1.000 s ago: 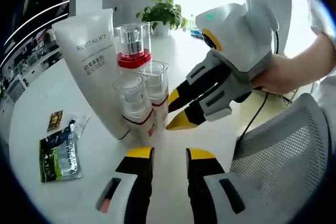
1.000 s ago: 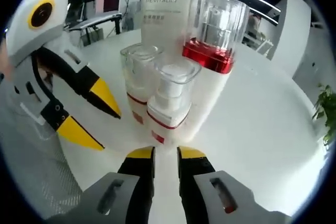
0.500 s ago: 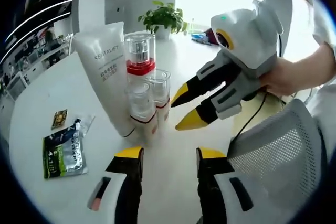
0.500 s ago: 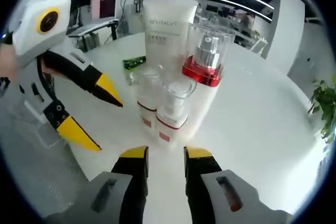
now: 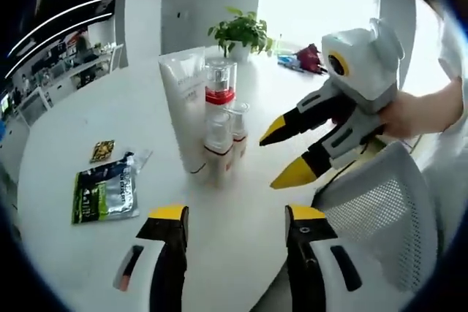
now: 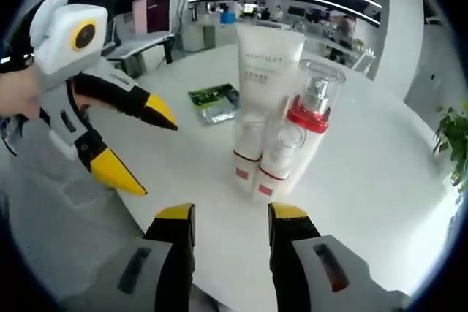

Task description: Arrange the skincare products in the storage area until every visible bottle or jar stands upright without overlapping.

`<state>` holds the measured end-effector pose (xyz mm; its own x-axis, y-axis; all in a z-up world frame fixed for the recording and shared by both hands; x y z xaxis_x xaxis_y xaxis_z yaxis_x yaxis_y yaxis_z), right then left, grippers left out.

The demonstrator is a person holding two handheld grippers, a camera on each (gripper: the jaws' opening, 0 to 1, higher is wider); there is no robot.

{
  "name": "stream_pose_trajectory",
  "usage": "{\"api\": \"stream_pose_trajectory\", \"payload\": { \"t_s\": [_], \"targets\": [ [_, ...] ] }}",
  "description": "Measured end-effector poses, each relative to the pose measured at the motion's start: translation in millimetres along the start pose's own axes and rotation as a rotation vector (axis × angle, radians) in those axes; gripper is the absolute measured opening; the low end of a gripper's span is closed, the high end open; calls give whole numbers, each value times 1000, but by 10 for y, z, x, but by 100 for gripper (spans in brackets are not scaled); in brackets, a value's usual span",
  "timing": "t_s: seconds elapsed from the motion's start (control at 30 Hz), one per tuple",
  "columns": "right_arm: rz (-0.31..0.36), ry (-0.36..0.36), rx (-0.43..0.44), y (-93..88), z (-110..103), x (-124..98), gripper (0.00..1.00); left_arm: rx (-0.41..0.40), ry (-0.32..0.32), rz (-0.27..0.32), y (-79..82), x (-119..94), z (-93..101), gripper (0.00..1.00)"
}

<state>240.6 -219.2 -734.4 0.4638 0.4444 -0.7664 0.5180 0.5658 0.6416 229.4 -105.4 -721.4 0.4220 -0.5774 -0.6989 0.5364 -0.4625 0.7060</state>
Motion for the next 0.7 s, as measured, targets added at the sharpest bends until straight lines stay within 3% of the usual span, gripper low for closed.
{"api": "stream_pose_trajectory", "payload": {
  "t_s": [0.33,0.53,0.7],
  "targets": [
    [10,20,13,-38,-180,-121,48,-118,61,53,-170,-305,-232,59],
    [34,30,17,-35,-212,-204,53,-230,85,117,-212,-554,-361,63],
    [54,19,36,-31,-169,-287,55,-250,101,129,-252,-733,-396,68]
  ]
}}
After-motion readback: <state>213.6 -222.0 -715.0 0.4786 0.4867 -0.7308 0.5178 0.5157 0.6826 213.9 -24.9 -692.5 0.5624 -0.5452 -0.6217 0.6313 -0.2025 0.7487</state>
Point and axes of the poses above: the point that each gripper's makers call its tool centre point, and the gripper's own axes: x roughly forward along the fingers, z roughly to its right, y roughly out of its top, the point moved 3 cm from there along -x, roughly backward along the fingers, and after that the axes turned 6 degrees about -z, right-handed, at the moved point
